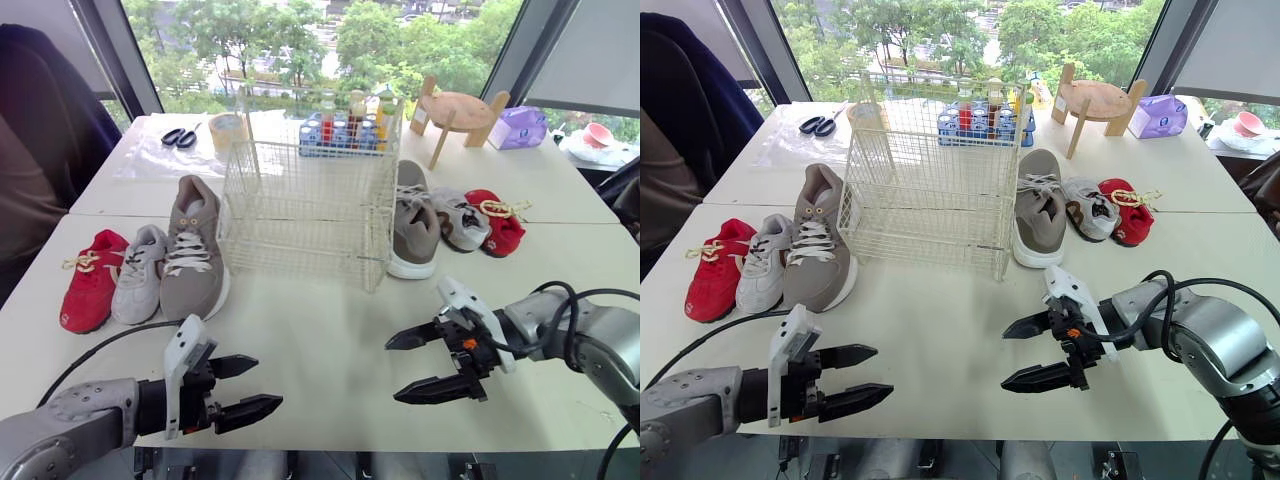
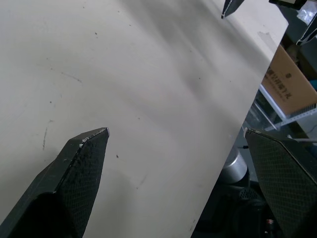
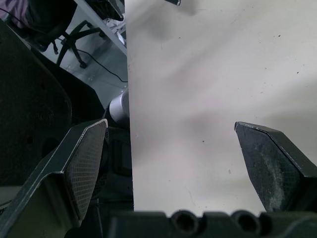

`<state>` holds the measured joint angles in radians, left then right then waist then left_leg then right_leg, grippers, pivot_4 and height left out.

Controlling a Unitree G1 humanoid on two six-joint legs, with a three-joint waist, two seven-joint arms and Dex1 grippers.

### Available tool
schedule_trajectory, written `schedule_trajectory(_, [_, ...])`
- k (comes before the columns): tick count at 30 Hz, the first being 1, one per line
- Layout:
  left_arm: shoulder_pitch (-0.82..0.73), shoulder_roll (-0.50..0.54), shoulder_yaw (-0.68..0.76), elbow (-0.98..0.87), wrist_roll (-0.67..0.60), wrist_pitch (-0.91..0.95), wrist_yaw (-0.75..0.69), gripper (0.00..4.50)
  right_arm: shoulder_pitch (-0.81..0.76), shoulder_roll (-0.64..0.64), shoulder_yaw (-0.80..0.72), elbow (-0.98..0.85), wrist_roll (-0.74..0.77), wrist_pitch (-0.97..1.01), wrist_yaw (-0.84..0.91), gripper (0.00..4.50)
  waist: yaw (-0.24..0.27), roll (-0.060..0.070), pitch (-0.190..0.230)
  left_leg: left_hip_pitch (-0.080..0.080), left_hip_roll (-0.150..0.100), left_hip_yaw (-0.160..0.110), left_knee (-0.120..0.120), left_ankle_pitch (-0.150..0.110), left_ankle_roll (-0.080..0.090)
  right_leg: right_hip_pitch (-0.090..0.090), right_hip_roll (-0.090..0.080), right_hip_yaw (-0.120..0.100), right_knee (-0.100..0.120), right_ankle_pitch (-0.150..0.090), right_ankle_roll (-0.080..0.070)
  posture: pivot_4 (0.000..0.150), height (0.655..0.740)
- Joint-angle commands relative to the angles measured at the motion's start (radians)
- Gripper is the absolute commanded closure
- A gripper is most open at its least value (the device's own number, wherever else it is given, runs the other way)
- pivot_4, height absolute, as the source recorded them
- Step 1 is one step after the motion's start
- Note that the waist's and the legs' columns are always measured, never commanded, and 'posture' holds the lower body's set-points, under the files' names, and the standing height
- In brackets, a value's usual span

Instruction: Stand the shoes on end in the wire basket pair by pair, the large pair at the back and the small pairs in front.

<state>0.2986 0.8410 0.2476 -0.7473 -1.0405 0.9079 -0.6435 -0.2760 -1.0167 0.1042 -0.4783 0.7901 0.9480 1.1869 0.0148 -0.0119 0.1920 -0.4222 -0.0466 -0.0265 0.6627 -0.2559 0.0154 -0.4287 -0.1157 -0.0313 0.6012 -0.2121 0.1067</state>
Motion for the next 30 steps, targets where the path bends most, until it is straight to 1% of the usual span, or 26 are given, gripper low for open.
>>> schedule_trajectory(1, [-0.014, -0.01, 0.01, -0.002, 0.012, -0.026, 0.009, 0.0, -0.009, 0.008, -0.004, -0.017, 0.002, -0.015, 0.007, 0.04, 0.0, 0.0, 0.0, 0.0, 0.0, 0.0, 0.0, 0.0, 0.0, 0.0, 0.0, 0.0, 0.0, 0.0, 0.0, 0.15, 0.74])
schedule_trajectory(12, [-0.033, -0.021, -0.003, 0.002, 0.022, -0.019, 0.016, 0.0, -0.024, 0.02, -0.008, -0.004, 0.014, 0.006, 0.008, 0.04, 0.0, 0.0, 0.0, 0.0, 0.0, 0.0, 0.0, 0.0, 0.0, 0.0, 0.0, 0.0, 0.0, 0.0, 0.0, 0.15, 0.74])
schedule_trajectory(16, [-0.042, -0.029, 0.005, 0.01, -0.008, -0.018, 0.004, 0.0, -0.044, 0.044, -0.017, 0.017, 0.031, 0.022, -0.003, 0.04, 0.0, 0.0, 0.0, 0.0, 0.0, 0.0, 0.0, 0.0, 0.0, 0.0, 0.001, 0.0, 0.0, 0.0, 0.0, 0.15, 0.74])
schedule_trajectory(20, [-0.065, -0.03, 0.004, 0.022, 0.018, -0.022, 0.022, 0.0, -0.058, 0.046, 0.001, 0.027, -0.006, 0.006, -0.006, 0.04, 0.001, 0.0, 0.0, 0.0, 0.0, 0.0, 0.0, 0.0, 0.0, 0.0, 0.001, 0.0, 0.0, 0.0, 0.0, 0.15, 0.74])
schedule_trajectory(23, [-0.072, -0.023, 0.0, 0.031, 0.029, -0.02, 0.015, 0.0, -0.077, 0.044, -0.003, 0.038, -0.01, 0.025, -0.019, 0.04, 0.0, 0.0, 0.0, 0.0, 0.0, 0.0, 0.0, 0.0, 0.0, 0.0, 0.001, -0.001, 0.0, 0.0, 0.0, 0.15, 0.74])
schedule_trajectory(26, [-0.075, -0.01, -0.001, 0.04, 0.043, -0.02, -0.002, 0.0, -0.106, 0.046, -0.029, 0.049, 0.019, 0.067, -0.036, 0.04, -0.001, 0.0, 0.0, 0.0, 0.0, 0.0, 0.0, 0.0, 0.0, 0.0, 0.001, -0.001, 0.0, 0.0, 0.0, 0.15, 0.74])
schedule_trajectory(30, [-0.093, 0.035, 0.051, 0.054, 0.042, -0.011, -0.018, 0.0, -0.166, 0.018, -0.07, 0.053, 0.05, 0.107, -0.026, 0.04, -0.001, 0.0, 0.0, 0.0, 0.0, 0.0, 0.0, 0.0, 0.0, 0.0, 0.001, 0.0, 0.0, 0.0, 0.0, 0.15, 0.74])
